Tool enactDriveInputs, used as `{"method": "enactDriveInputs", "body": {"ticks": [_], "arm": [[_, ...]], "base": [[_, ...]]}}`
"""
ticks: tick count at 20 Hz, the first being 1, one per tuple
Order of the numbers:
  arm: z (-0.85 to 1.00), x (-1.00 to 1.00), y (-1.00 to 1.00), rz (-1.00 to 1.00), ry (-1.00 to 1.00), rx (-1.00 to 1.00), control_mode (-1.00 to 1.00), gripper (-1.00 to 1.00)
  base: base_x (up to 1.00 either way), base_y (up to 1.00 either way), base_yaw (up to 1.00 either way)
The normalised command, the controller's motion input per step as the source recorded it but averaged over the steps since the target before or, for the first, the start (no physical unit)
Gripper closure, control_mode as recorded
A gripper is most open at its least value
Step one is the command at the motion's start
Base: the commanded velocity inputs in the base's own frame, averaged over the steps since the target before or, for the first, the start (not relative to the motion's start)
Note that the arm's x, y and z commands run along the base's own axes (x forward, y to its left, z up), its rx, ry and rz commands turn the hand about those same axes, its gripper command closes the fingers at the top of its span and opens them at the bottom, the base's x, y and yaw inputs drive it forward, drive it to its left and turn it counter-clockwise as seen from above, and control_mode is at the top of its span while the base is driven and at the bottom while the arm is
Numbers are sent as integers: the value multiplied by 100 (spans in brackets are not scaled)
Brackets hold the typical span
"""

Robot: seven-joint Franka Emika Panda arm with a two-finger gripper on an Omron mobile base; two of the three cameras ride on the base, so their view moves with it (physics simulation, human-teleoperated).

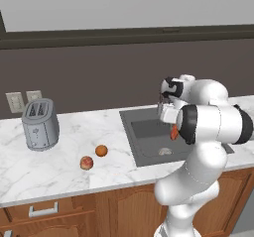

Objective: There is a mixed pile of frozen fruits and vegetables on the counter. Locate all the frozen vegetables and place the items in a bowl on the counter. Take all the frozen fruits and defrost them in a running sink.

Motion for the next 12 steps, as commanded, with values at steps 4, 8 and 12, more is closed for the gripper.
{"method": "enactDriveInputs", "body": {"ticks": [4, 8, 12], "arm": [[-1, 1, -55, 2, -6, 1, -100, 100], [1, 0, -54, 3, -10, 0, -100, 100], [3, 0, -54, 3, -10, 0, -100, 100]], "base": [[0, 0, 0], [0, 0, 0], [0, 0, 0]]}}
